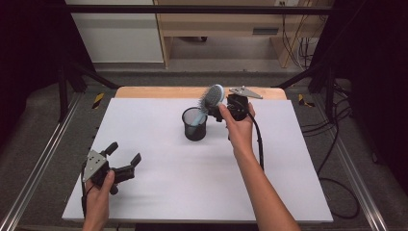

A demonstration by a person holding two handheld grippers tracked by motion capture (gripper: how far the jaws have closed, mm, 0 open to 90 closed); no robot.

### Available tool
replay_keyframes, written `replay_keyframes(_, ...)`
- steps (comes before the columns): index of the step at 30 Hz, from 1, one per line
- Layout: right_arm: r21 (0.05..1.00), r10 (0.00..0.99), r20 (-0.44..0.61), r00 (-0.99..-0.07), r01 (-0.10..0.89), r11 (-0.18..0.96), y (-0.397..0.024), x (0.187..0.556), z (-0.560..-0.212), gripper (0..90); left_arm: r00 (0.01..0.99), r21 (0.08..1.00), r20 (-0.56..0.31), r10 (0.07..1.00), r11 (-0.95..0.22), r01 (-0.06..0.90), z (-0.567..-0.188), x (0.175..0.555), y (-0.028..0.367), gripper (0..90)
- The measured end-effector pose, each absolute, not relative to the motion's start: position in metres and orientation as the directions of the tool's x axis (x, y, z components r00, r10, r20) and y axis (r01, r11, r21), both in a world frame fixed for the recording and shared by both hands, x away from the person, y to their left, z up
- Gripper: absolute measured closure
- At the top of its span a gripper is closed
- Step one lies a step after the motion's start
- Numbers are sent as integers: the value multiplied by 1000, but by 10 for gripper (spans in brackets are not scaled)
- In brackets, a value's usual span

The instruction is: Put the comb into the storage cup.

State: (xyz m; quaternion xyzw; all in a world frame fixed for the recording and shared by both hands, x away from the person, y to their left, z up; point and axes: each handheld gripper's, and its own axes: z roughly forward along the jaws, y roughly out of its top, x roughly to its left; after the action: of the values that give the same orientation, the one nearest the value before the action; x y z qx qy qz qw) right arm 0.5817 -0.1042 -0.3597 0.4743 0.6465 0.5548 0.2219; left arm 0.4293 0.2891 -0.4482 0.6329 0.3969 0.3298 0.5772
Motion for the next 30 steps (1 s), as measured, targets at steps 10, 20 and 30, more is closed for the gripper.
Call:
replay_keyframes(10,940,868,185,-462,341,-19,-109,576,-356,41,467,992,-39,883,-21,122,-448,429,289,29)
replay_keyframes(20,950,870,164,-466,312,-11,-113,569,-350,44,466,992,-38,884,-22,122,-448,429,288,29)
replay_keyframes(30,956,865,139,-482,292,9,-119,563,-346,60,466,992,-37,884,-23,122,-448,429,288,29)
